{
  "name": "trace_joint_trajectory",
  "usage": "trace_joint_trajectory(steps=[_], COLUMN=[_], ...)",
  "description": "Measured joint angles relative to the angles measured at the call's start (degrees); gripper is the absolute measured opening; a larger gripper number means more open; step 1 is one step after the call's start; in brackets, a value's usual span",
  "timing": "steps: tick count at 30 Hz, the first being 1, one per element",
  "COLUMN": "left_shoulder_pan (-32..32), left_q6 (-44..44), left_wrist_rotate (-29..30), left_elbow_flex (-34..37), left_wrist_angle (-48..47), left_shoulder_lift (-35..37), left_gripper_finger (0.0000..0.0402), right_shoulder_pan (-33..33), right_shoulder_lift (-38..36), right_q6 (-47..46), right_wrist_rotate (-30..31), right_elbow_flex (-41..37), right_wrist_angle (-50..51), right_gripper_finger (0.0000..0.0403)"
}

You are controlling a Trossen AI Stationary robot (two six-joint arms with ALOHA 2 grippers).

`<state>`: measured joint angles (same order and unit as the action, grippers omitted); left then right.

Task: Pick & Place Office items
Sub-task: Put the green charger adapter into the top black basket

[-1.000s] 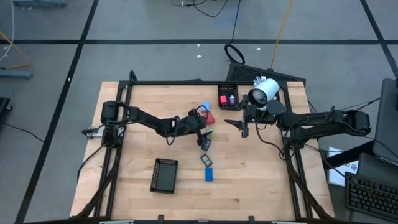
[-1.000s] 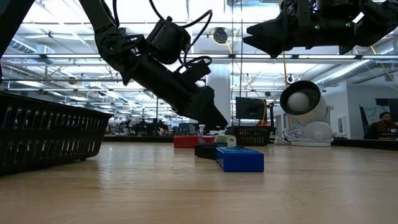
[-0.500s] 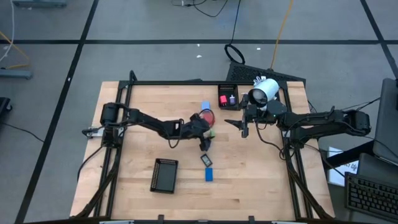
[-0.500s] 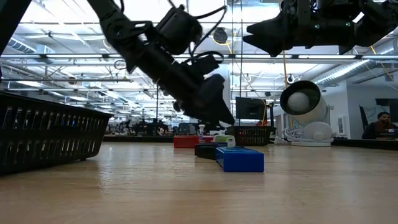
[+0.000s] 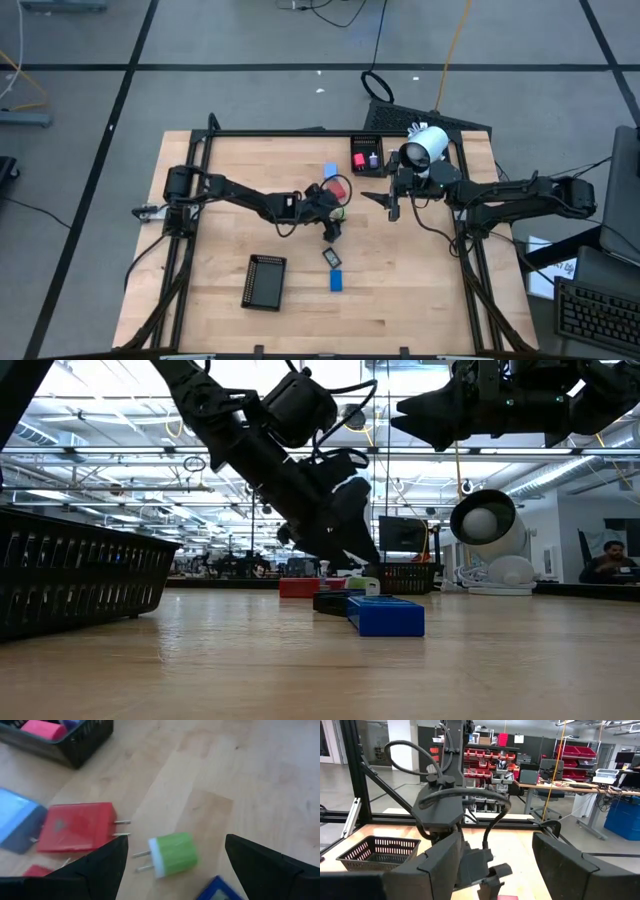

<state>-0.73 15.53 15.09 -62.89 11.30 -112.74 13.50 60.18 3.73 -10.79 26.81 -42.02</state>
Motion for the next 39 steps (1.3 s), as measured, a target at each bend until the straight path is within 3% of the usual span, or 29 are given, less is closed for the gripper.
trace_joint_trajectory(steps=[24, 28, 33, 39], left_shoulder_pan=[-2.0, -2.3, -2.6, -2.6], left_q6=[1.6, 3.1, 1.4, -3.6], left_wrist_rotate=[-1.7, -1.6, -1.7, -2.1], left_elbow_flex=[0.0, 0.0, 0.0, 0.0], left_wrist_angle=[1.5, 1.3, 1.3, 1.5], left_shoulder_lift=[-5.1, -5.3, -5.3, -5.1], left_gripper_finger=[0.0335, 0.0305, 0.0234, 0.023], right_shoulder_pan=[0.0, 0.0, 0.0, 0.0], right_shoulder_lift=[0.0, 0.0, 0.0, 0.0], right_q6=[0.0, 0.1, 0.0, 0.0], right_wrist_rotate=[0.0, 0.0, 0.0, 0.0], right_elbow_flex=[0.0, 0.0, 0.0, 0.0], right_wrist_angle=[-0.2, -0.2, -0.2, 0.0], right_gripper_finger=[0.0238, 0.0238, 0.0238, 0.0238])
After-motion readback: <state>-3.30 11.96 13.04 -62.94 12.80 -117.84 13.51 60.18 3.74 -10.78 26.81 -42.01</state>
